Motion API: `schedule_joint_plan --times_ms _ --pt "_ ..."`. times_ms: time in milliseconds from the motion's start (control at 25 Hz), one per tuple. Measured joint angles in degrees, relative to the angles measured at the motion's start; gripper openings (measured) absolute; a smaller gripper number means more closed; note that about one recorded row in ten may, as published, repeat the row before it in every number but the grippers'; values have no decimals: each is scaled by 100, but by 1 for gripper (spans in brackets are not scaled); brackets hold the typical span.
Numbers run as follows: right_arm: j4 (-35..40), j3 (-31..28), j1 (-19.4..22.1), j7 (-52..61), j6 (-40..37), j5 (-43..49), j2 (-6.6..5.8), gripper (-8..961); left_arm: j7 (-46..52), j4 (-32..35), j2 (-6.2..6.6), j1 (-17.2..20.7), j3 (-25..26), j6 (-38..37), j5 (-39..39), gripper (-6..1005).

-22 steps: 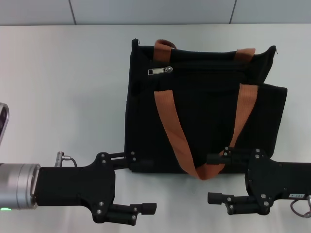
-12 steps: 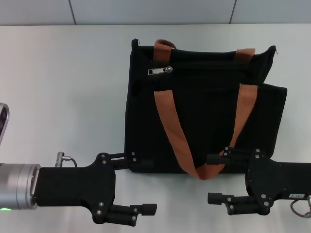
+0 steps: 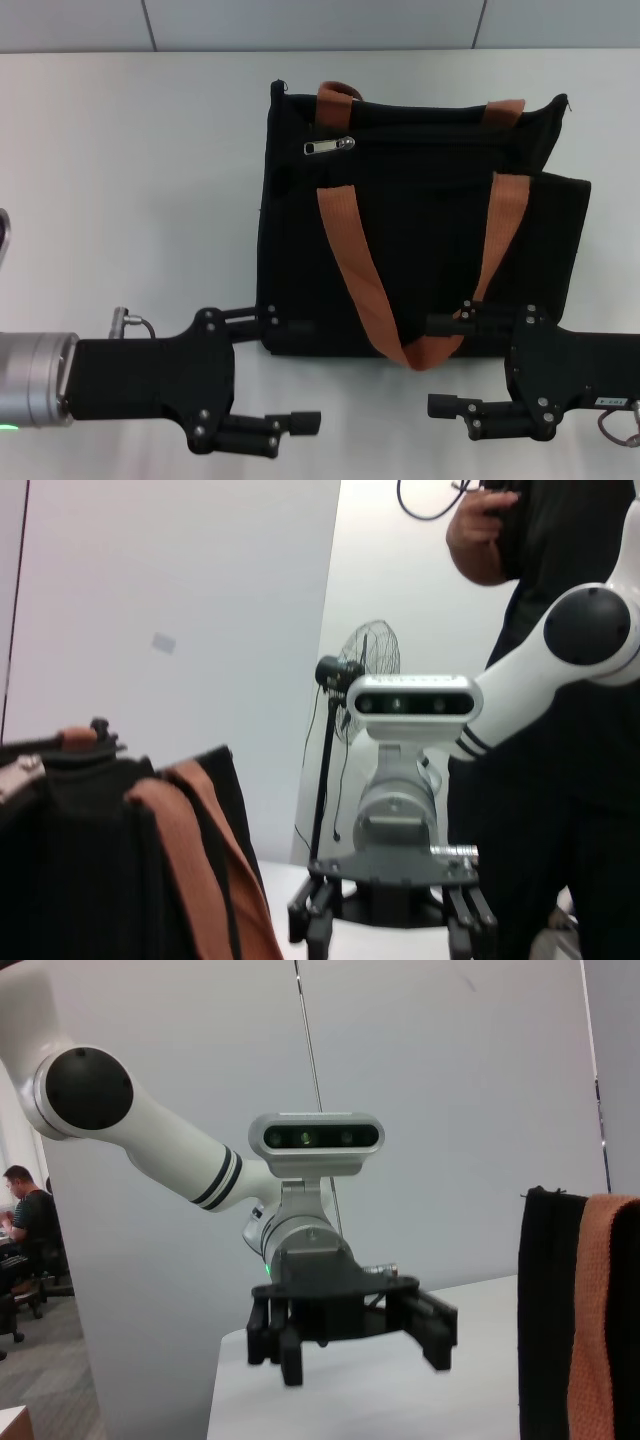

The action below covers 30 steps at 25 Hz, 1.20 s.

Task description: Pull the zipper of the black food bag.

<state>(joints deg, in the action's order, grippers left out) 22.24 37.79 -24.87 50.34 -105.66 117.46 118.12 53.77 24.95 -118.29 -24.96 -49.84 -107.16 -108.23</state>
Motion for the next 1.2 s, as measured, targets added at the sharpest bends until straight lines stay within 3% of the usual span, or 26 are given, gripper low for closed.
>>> schedule_joint_plan --times_ms 160,200,360,560,720,880,1200 --pt "0 -5 0 0 0 -7 0 753 -18 1 -6 0 221 -86 13 812" --pt "0 -3 0 0 0 -7 0 753 -42 -26 -15 -40 637 -266 31 812" --pt "0 -2 0 13 2 -9 0 753 -97 -43 -18 -59 968 -463 435 812" --pt "0 -15 0 28 -30 -12 -6 752 -66 -66 -21 -23 1005 -241 1038 812" --pt "0 -26 15 33 -73 -17 -18 752 382 -73 86 -82 1033 662 1477 812" --pt "0 -28 40 38 -110 -26 -20 751 489 -93 191 -189 1041 1524 1461 811" --pt "0 -35 44 46 -145 -32 -35 751 421 -76 204 -309 521 1807 1442 811"
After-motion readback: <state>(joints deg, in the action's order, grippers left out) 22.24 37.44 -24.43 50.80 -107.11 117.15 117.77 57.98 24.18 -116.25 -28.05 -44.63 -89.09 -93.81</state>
